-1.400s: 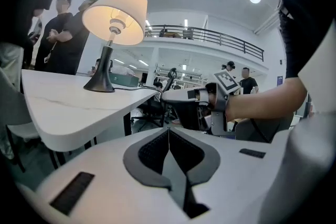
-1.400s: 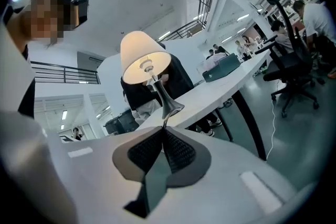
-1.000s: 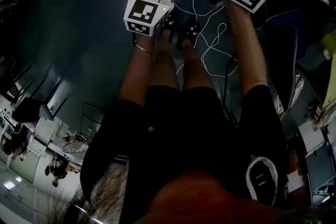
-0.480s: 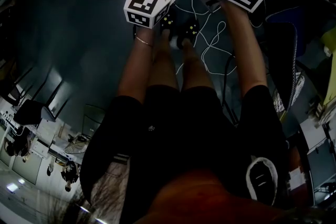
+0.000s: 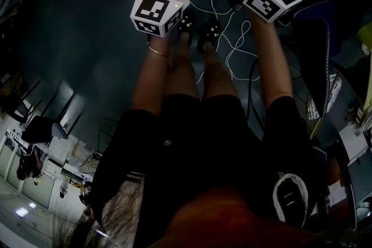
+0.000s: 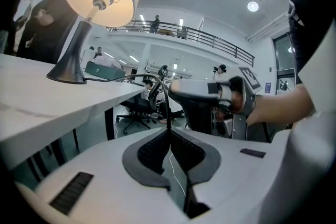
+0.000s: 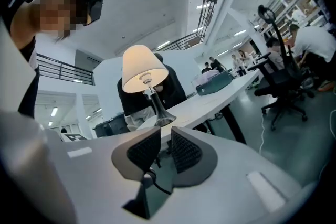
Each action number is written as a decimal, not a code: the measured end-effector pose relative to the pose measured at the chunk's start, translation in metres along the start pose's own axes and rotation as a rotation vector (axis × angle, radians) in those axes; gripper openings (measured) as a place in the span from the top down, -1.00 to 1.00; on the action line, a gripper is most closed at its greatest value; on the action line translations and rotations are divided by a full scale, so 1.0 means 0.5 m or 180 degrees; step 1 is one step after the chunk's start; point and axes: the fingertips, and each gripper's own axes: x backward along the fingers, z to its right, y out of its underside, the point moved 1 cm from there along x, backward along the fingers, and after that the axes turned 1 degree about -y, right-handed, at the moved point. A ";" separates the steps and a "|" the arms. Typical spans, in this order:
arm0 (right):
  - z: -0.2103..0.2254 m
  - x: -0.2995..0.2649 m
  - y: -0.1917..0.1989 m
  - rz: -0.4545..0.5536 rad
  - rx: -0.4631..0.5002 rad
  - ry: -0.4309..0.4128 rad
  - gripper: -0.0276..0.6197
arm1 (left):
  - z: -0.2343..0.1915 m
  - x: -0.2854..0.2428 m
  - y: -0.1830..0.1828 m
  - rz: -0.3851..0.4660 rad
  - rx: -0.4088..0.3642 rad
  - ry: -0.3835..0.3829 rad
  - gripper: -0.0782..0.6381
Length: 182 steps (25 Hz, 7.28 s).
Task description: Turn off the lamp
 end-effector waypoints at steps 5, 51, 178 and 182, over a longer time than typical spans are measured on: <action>0.036 0.071 0.063 -0.0090 -0.0092 0.0452 0.79 | 0.019 0.006 -0.022 0.0114 0.0102 0.0057 0.72; -0.034 0.070 0.170 -0.0200 -0.1144 -0.0339 0.73 | 0.047 0.074 0.007 -0.0087 0.0046 0.0408 0.56; 0.070 0.106 0.303 -0.0144 -0.0737 0.0736 0.91 | -0.004 0.086 0.109 -0.0199 0.0606 0.0299 0.76; 0.052 0.121 0.281 -0.0061 -0.0778 0.0749 0.91 | -0.002 0.098 0.091 -0.0151 0.0610 0.0274 0.76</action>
